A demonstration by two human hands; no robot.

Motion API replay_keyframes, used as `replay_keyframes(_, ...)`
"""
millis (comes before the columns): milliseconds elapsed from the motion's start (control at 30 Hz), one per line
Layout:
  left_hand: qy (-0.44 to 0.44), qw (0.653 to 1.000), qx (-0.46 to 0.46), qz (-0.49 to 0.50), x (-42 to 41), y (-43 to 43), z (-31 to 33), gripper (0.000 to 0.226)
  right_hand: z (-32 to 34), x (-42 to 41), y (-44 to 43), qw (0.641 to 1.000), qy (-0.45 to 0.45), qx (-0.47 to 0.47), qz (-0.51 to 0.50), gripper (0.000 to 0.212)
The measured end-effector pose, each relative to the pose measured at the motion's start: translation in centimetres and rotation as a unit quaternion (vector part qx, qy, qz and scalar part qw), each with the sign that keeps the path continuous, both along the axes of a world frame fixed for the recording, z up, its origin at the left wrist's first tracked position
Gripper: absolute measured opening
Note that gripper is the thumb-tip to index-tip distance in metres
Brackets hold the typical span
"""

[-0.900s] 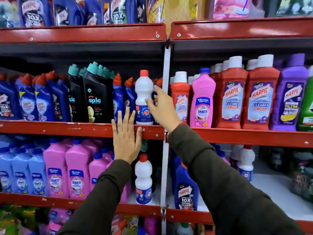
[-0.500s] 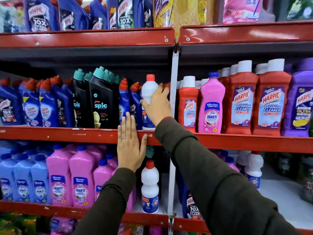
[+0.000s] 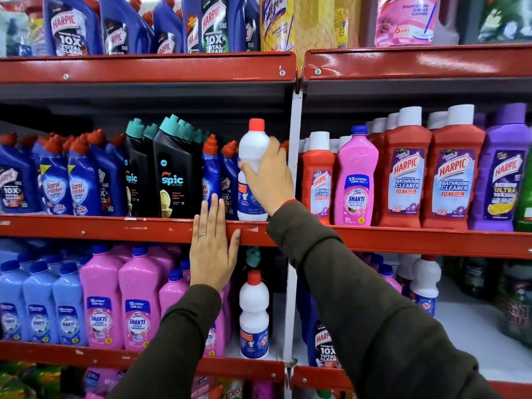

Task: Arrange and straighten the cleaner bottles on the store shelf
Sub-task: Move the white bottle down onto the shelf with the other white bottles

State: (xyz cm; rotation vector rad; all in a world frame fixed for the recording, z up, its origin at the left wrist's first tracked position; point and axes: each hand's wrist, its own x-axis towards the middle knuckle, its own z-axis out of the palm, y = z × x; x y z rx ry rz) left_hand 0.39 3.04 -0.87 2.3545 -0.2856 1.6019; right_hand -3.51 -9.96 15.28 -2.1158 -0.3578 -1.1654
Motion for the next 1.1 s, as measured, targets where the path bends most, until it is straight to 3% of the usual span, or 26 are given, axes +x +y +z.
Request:
replay_keyframes(133, 0.000, 1.000, -0.004, -0.003, 0.0, -0.1, 0.0, 0.068, 1.0, -1.2, -1.1, 0.999, -0.041, 0.023, 0.018, 0.077)
replay_keyframes(400, 0.031, 1.000, 0.001, 0.001, -1.1, -0.4, 0.3, 0.069, -0.6, -4.5, -5.9, 0.988, -0.016, 0.117, 0.098, 0.072)
replay_keyframes(567, 0.038, 0.999, -0.015, -0.005, -1.8, -1.5, 0.1, 0.067, -4.2, -6.7, -10.2, 0.986, -0.011, 0.124, 0.115, 0.070)
replay_keyframes(900, 0.030, 0.996, -0.027, -0.077, -4.7, -12.5, -6.8, 0.067, -13.6, -9.2, -20.8, 0.987, 0.013, 0.139, 0.083, 0.071)
replay_keyframes(1100, 0.069, 0.990, 0.005, -0.121, -6.6, -21.1, -12.5, 0.070, -18.9, -9.4, -26.9, 0.987, 0.031, 0.142, 0.069, 0.072)
